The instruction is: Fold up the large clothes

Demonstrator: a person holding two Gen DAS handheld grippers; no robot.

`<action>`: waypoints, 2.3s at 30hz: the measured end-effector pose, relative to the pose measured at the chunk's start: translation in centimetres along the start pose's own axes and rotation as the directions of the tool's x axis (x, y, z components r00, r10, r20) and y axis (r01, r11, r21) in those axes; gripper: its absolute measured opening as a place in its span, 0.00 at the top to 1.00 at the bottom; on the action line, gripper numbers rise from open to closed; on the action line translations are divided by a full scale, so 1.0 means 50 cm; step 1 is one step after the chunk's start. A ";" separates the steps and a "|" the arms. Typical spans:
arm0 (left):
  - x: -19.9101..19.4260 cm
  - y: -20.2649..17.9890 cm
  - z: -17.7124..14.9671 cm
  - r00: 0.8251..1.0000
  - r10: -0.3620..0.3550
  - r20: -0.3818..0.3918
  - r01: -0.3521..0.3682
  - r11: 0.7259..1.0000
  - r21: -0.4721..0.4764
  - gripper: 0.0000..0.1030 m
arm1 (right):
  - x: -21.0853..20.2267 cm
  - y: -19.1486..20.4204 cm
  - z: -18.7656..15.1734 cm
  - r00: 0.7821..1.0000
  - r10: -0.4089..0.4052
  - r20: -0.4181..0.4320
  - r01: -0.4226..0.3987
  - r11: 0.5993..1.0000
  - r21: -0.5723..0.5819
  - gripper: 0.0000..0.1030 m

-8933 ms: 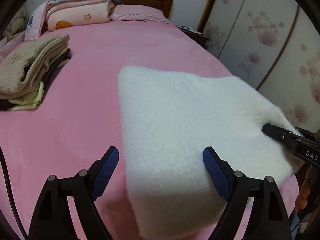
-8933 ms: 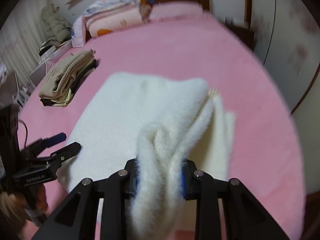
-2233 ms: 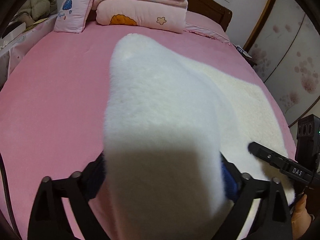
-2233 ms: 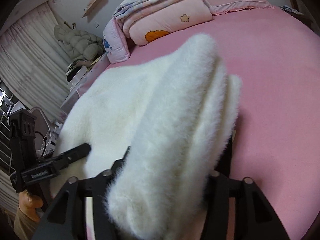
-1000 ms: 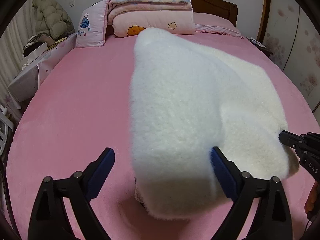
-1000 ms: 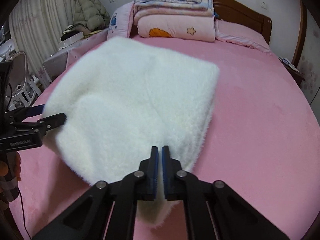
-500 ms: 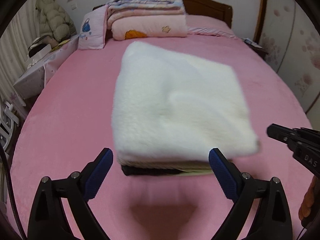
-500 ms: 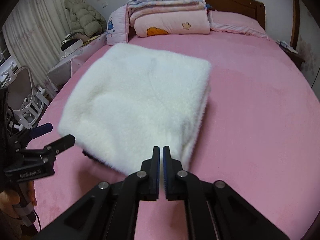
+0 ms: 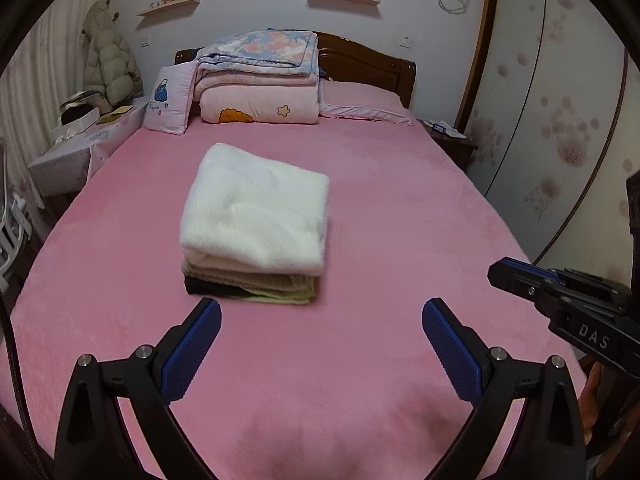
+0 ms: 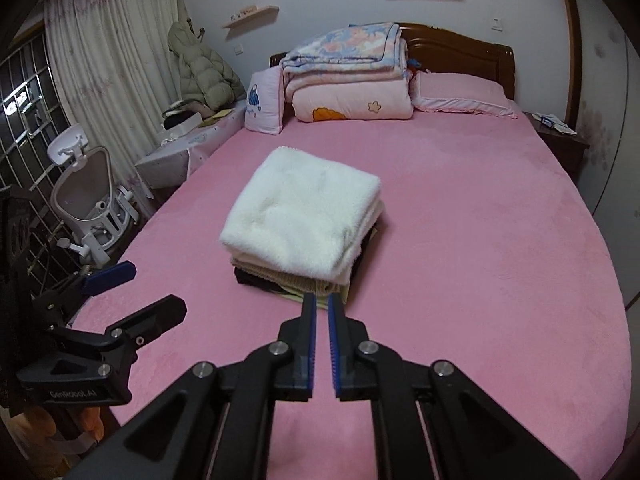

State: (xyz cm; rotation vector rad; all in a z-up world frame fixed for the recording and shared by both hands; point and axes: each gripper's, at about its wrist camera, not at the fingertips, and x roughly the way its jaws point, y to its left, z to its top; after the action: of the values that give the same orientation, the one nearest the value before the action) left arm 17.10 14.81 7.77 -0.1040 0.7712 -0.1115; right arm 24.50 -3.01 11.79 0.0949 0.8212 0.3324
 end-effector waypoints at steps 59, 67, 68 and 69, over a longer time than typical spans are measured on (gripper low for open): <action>-0.190 -0.226 -0.439 0.991 0.134 -0.002 -0.134 0.991 -0.011 0.01 | -0.277 -0.017 -0.503 0.981 -0.159 0.110 0.152 0.986 0.064 0.64; -0.189 -0.221 -0.438 0.991 0.134 -0.004 -0.134 0.991 -0.014 0.01 | -0.274 -0.019 -0.504 0.981 -0.161 0.107 0.154 0.986 0.068 0.64; -0.189 -0.221 -0.439 0.991 0.137 -0.002 -0.137 0.990 -0.012 0.01 | -0.274 -0.019 -0.505 0.982 -0.159 0.106 0.152 0.986 0.070 0.64; -0.190 -0.220 -0.440 0.990 0.139 0.000 -0.139 0.990 -0.009 0.01 | -0.274 -0.019 -0.506 0.982 -0.158 0.106 0.151 0.986 0.070 0.64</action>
State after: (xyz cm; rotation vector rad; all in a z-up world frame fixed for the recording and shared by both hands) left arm -5.73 4.10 0.11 -0.0589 0.7764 0.0248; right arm -2.44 -9.51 4.03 0.1051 0.7232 0.1536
